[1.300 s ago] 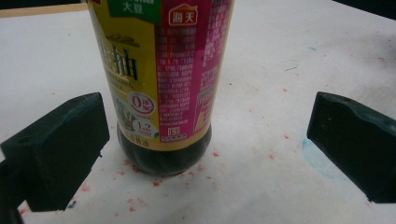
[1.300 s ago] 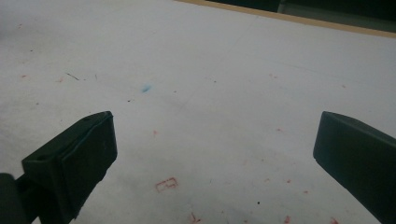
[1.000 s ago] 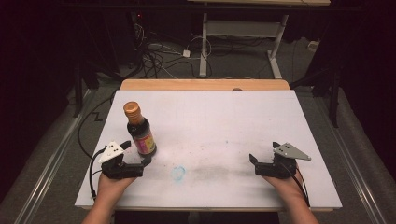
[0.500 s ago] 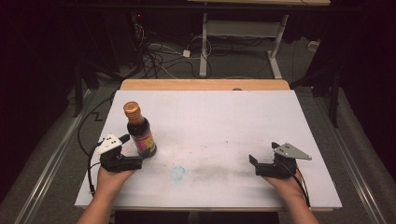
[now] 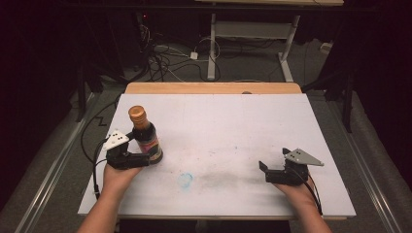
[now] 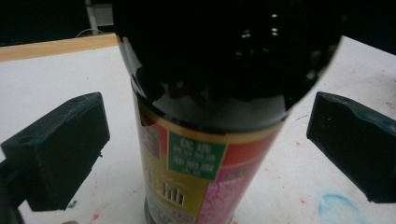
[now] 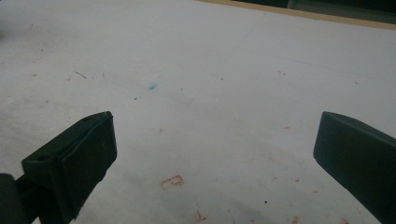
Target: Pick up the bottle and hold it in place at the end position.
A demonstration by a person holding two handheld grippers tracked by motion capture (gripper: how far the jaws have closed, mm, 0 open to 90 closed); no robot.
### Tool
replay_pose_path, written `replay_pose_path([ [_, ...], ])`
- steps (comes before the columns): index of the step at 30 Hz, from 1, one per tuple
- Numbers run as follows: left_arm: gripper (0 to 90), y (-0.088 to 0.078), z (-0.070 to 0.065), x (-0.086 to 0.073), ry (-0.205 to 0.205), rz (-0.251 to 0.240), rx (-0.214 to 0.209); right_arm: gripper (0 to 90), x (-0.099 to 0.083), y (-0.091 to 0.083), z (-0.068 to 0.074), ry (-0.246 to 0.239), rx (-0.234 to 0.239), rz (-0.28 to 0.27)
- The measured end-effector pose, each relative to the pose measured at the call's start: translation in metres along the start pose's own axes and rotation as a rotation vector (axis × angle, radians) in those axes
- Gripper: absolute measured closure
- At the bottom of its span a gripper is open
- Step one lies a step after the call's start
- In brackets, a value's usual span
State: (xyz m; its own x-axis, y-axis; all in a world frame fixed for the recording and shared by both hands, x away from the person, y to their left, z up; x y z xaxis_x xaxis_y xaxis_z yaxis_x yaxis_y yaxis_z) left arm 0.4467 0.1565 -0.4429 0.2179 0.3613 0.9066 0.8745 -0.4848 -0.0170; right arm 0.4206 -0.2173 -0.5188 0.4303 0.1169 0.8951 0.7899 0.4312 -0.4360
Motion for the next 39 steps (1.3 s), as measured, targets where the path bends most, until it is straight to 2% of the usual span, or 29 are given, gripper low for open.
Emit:
replay_pose_path([
  [5,4.8,0.006,0.001,-0.001,0.009,-0.008,0.003,0.4,0.0,-0.001,-0.001,0.003,-0.002,-0.002],
  [10,14.0,0.009,0.003,-0.004,0.027,-0.005,0.0,0.4,0.0,-0.001,-0.001,0.003,-0.003,-0.002],
  [14,19.3,0.009,0.004,-0.004,0.02,-0.006,-0.004,0.4,0.0,-0.001,-0.002,0.002,-0.004,-0.002],
  [17,26.3,0.009,0.001,-0.005,0.043,-0.01,-0.014,0.5,0.0,-0.001,-0.002,0.005,-0.006,-0.003],
  [23,28.6,0.008,0.0,-0.006,0.073,-0.018,-0.003,0.4,0.0,-0.001,-0.002,0.007,-0.003,-0.001],
  [27,29.2,0.01,-0.001,-0.004,0.076,-0.021,0.01,0.4,-0.001,0.0,-0.001,0.011,0.002,0.001],
  [29,29.3,0.01,-0.003,-0.003,0.064,-0.016,0.004,0.4,0.0,0.0,-0.001,0.008,0.004,-0.001],
  [34,29.3,0.012,-0.014,0.001,0.078,-0.024,-0.012,0.4,0.0,-0.001,-0.003,0.01,0.002,-0.001],
  [36,29.2,0.014,-0.019,0.004,0.062,-0.025,-0.024,0.4,0.0,-0.001,-0.003,0.012,0.001,-0.002],
  [39,29.1,0.019,-0.026,0.006,0.07,-0.027,-0.032,0.4,0.0,-0.001,-0.003,0.013,0.004,-0.003],
])
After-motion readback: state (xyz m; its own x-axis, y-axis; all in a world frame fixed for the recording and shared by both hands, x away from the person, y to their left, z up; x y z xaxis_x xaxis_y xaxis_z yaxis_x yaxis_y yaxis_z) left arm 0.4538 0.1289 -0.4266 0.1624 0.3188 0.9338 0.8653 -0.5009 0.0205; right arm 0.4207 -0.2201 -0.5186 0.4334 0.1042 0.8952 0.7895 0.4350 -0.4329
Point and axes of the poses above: each handheld gripper's, and its own axes: y roughly forward along the jaws, x roughly out of its top, z roughly to its left, the point moved 10 cm from there along y, roughly forward along the jaws, and after that the axes turned 8 degrees about y, right-handed, at the moved point
